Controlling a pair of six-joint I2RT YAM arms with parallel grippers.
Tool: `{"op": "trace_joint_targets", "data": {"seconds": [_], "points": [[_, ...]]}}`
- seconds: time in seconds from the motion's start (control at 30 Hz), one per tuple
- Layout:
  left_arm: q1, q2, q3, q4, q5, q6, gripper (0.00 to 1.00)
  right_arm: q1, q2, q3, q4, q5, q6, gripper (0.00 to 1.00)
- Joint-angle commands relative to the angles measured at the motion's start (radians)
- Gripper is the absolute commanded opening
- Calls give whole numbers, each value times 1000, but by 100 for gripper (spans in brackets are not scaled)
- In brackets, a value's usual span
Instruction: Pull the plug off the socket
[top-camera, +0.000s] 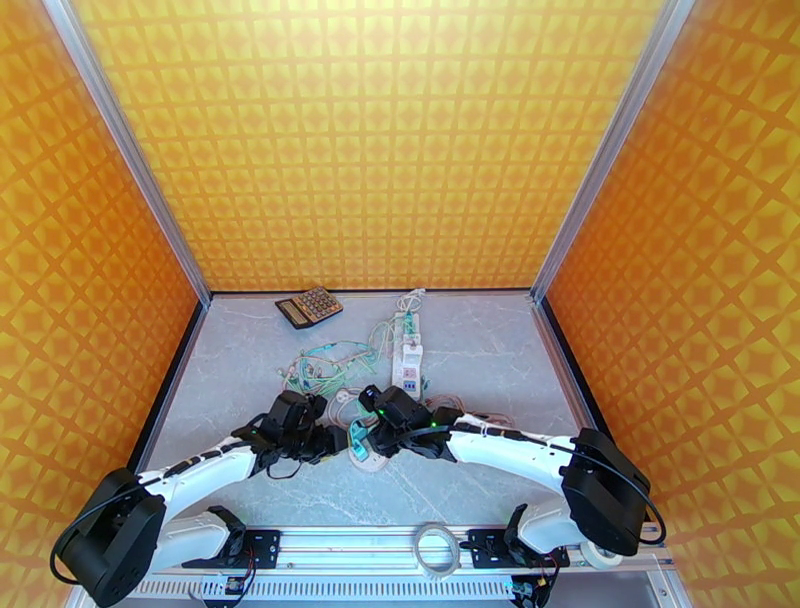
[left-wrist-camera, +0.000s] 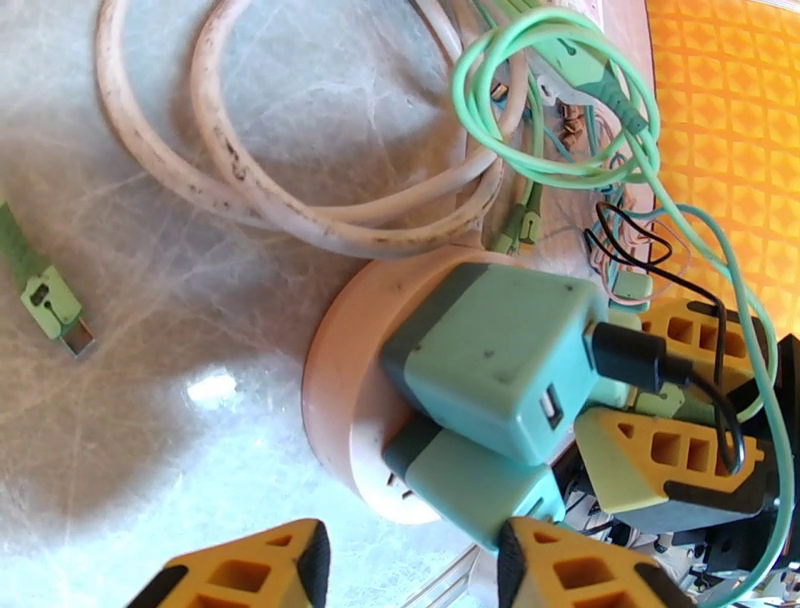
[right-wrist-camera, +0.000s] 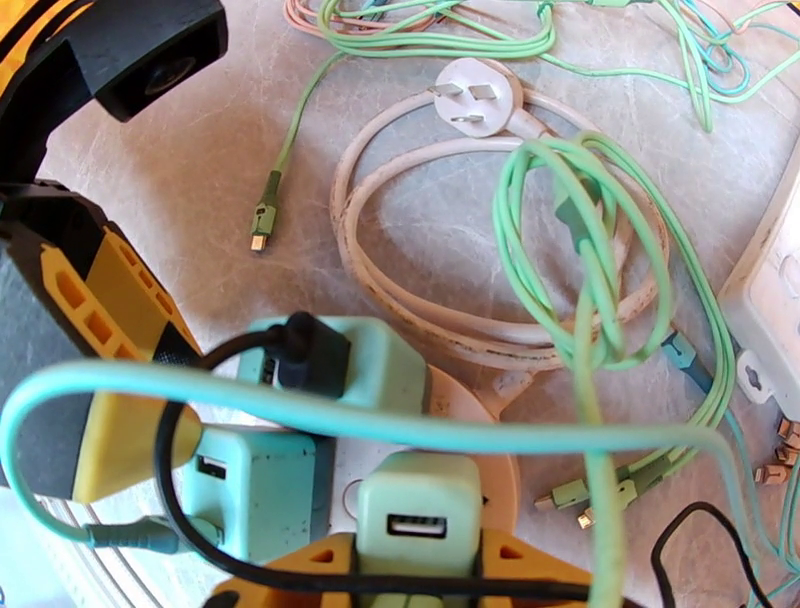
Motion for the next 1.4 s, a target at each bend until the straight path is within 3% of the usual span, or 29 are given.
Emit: {"op": "trace_joint_targets", "data": {"seconds": [0.0,0.27,0.43,0.7,1.03,1.37], "points": [[3,50,2,-240,-174,38,50,12,20,50,84,-70,19,27],[3,69,58,-299,-204,93,51,114,117,154,39,0,-42,27],[13,60,115,-406,-296,146,52,116,173,187,72,-49,-28,27],[80,-39,158,-507,-296,181,59,116,238,268,96,-80,-26,27],[95,-99,82,-308,-129,93,67,115,254,264,97,-76,-35,27],[95,-87,7,-376,-170,122,61,89,249,254,84,-46,-37,26]]}}
